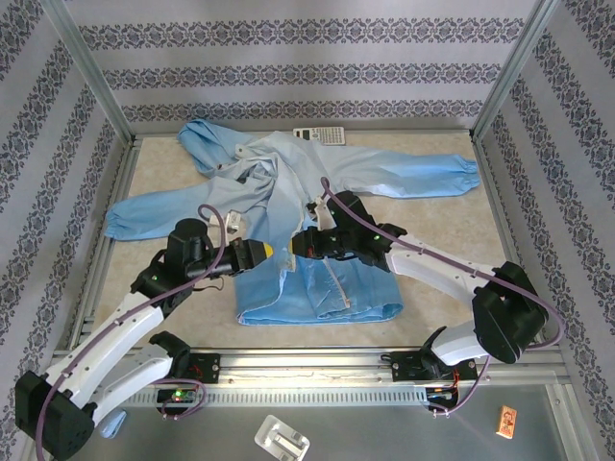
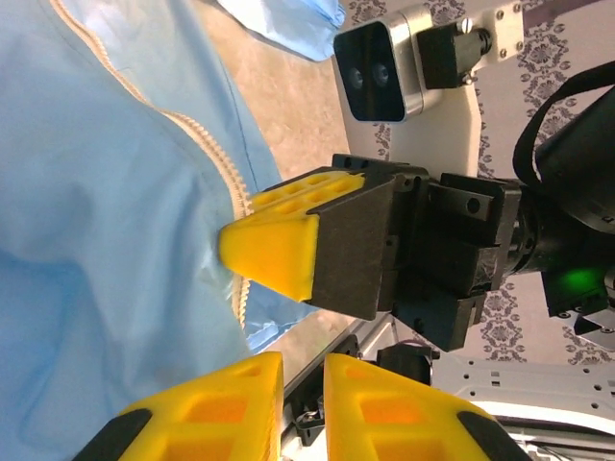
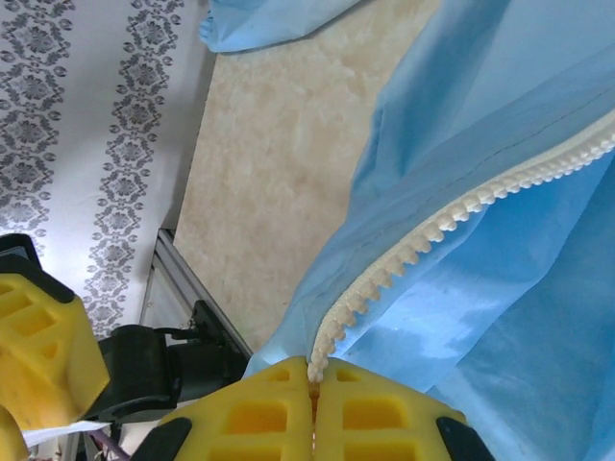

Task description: Zip up the jacket

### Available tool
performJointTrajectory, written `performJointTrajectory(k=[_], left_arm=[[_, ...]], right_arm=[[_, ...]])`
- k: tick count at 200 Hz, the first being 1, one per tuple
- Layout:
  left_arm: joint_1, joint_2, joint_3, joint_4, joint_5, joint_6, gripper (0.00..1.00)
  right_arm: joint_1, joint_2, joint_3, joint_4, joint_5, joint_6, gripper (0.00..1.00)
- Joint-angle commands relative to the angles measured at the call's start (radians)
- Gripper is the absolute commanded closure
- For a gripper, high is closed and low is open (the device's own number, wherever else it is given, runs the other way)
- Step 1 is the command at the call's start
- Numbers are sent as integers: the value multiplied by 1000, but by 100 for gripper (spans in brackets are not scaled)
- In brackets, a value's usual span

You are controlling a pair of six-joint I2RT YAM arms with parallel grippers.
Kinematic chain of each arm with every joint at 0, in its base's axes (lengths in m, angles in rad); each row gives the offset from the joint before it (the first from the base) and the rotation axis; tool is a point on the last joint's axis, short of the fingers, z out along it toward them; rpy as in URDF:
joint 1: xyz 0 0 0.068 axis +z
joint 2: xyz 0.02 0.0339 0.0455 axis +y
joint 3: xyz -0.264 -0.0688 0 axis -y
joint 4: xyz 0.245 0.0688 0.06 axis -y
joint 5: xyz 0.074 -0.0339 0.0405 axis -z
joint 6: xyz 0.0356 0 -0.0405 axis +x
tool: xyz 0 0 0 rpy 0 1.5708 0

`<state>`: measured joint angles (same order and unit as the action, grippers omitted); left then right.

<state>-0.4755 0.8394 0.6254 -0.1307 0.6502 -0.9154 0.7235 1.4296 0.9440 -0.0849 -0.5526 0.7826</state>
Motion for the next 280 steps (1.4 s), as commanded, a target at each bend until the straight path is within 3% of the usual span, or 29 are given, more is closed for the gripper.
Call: performJointTrajectory(k=[1, 42, 85, 225, 280], left_arm=[[-55, 41, 0, 37, 0, 4, 82], [-150, 105, -60, 52, -83, 3, 77], [-150, 86, -129, 112, -113, 8, 65], [-123, 111, -290, 458, -81, -130, 49], [-101, 112, -327, 568, -66, -177, 53]], right_arm=[[-6, -2, 42, -14, -55, 29, 100], [-11, 14, 56, -19, -83, 68, 100], [-16, 37, 50, -17, -101, 75, 100], [-18, 95, 6, 66, -125, 120, 100], [-25, 114, -5, 98, -135, 137, 100]])
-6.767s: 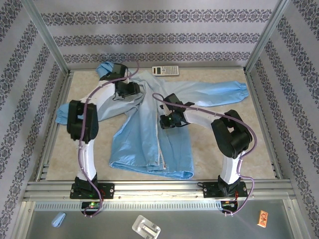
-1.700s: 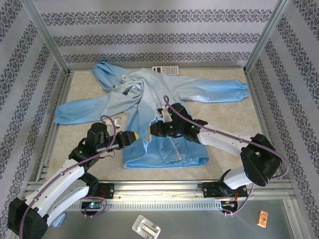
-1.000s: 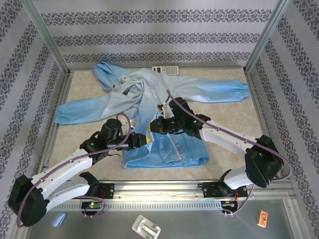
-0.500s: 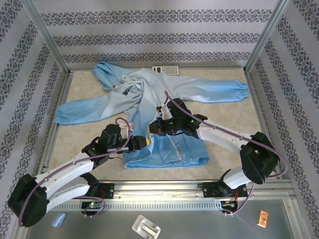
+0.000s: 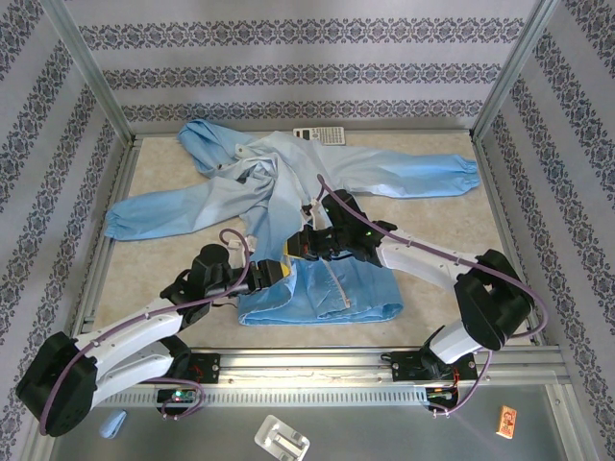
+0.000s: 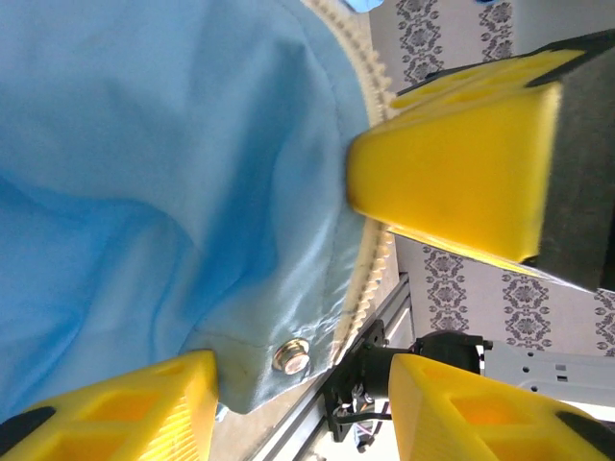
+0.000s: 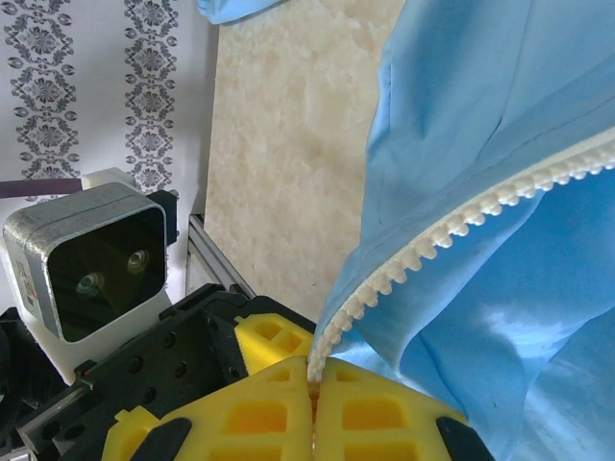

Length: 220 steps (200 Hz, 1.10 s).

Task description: Zip up the jacket

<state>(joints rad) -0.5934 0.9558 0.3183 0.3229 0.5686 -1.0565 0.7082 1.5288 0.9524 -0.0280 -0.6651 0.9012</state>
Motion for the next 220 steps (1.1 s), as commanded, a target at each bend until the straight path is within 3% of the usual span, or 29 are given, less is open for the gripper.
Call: performJointTrajectory(k=[1, 160, 198, 216, 220], left_arm=[[17, -5, -21, 116, 16, -38, 53], [44, 6, -72, 234, 68, -82, 85], [45, 5, -76, 238, 80, -76, 100], [49, 4, -79, 240, 77, -76, 100], [50, 3, -81, 242, 76, -75, 100]], right_arm=[[-10, 15, -13, 42, -22, 19, 100], [-7, 33, -10, 63, -29, 30, 100], [-7, 29, -6, 54, -27, 21, 100], [-10, 22, -5, 42, -28, 8, 100], [-12, 20, -2, 34, -27, 2, 96]])
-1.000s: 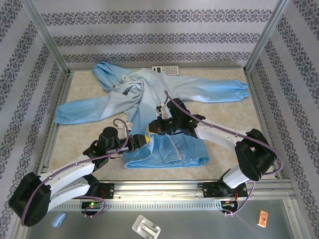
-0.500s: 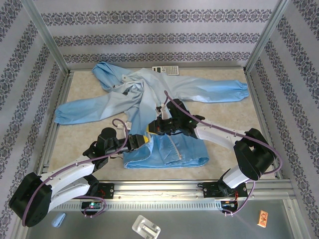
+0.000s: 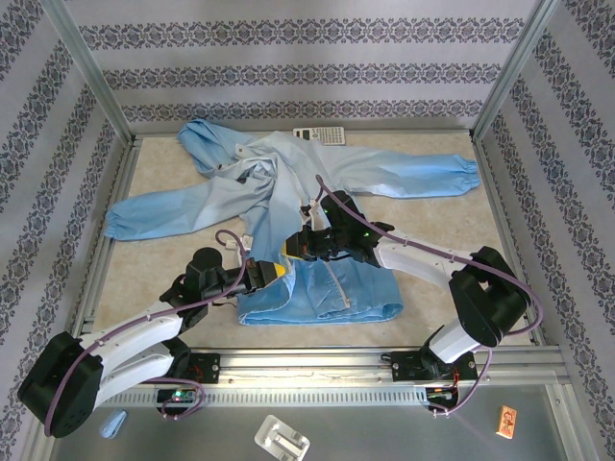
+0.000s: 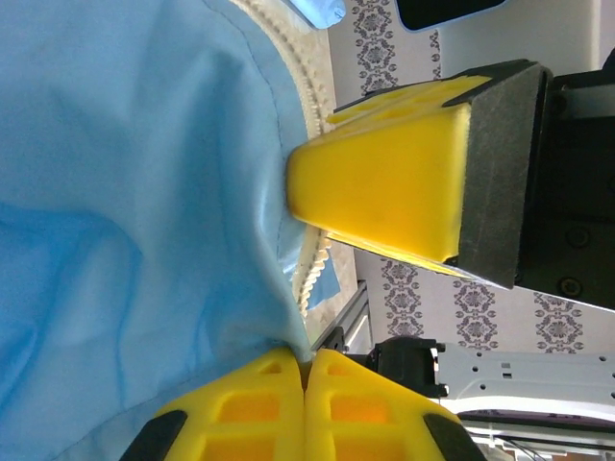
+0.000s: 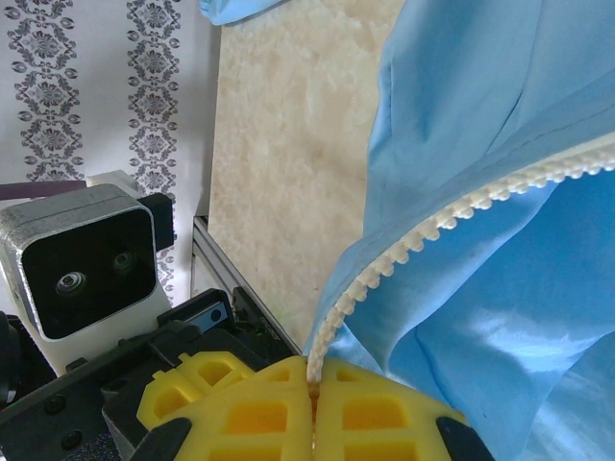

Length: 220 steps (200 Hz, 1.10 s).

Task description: Zip up the jacket

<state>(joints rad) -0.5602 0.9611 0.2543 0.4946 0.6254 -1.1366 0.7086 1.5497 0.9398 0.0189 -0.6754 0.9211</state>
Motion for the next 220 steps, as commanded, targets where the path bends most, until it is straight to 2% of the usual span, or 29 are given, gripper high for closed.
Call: performJointTrajectory(k=[1, 33, 87, 113, 156, 182, 220], left_arm=[[17, -2, -17, 71, 19, 6, 100], [34, -23, -34, 71, 7, 6, 100], [69, -123, -76, -15, -25, 25, 100], [83, -183, -103, -55, -53, 15, 100], [97, -254, -95, -177, -81, 37, 100], [99, -266, -98, -208, -87, 40, 100], [100, -280, -98, -244, -106, 56, 100]], right_arm=[[-14, -2, 11, -16, -18, -19, 95], [-79, -55, -18, -73, -14, -64, 77], [-249, -151, -168, -235, 19, -203, 59], [-255, -130, -173, -364, 114, -303, 54], [-201, -33, -164, -414, 227, -362, 45], [-167, 28, -143, -413, 204, -363, 49], [-95, 32, -75, -449, 246, -368, 84]])
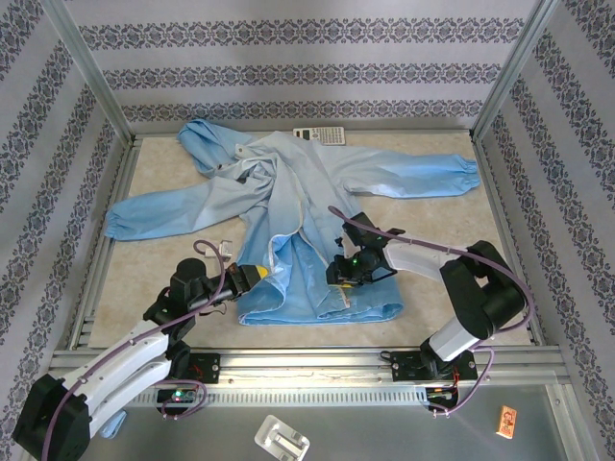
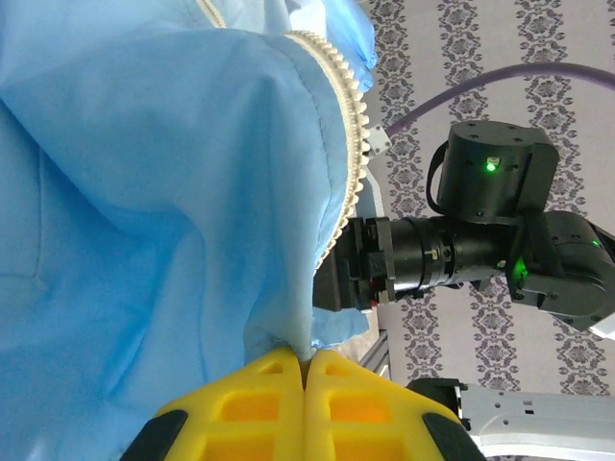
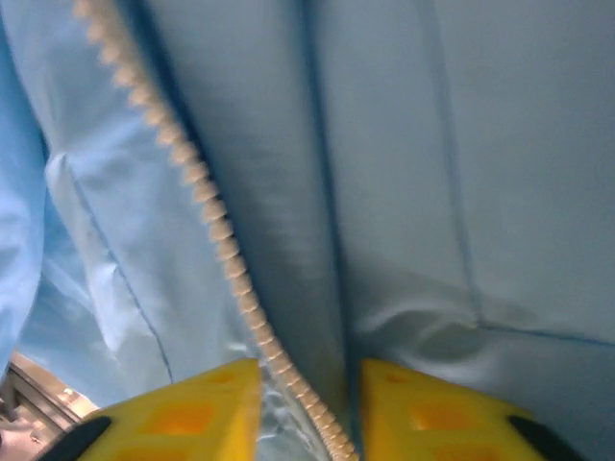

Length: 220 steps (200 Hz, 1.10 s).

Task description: Zip up the jacket

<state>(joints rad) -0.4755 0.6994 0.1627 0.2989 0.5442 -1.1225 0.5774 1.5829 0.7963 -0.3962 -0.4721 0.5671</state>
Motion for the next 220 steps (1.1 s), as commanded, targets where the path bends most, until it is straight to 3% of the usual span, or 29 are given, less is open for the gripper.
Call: performJointTrajectory(k=[1, 44, 92, 138, 168, 178, 190, 206, 220], left_arm=[[15, -19, -6, -50, -26, 43, 100], [15, -20, 0, -122, -39, 87, 100], [15, -23, -8, -123, -34, 100, 100], [15, -55, 9, -193, -36, 129, 100], [17, -78, 20, -235, -42, 135, 100], [16, -86, 19, -246, -49, 133, 100], [16, -95, 15, -254, -56, 130, 100], [16, -103, 12, -270, -64, 127, 100], [18, -107, 9, -281, -65, 127, 100]], right_arm=[[39, -2, 70, -34, 44, -14, 85], [100, -62, 127, -100, 114, -10, 100], [65, -147, 214, -263, 224, -96, 100], [-16, -164, 487, -650, 622, -307, 100], [63, -122, 563, -736, 726, -310, 100], [121, -87, 565, -734, 694, -272, 100], [180, -61, 550, -677, 531, -202, 88], [249, -102, 467, -412, 222, -87, 74], [275, -168, 354, -127, 38, 47, 64]])
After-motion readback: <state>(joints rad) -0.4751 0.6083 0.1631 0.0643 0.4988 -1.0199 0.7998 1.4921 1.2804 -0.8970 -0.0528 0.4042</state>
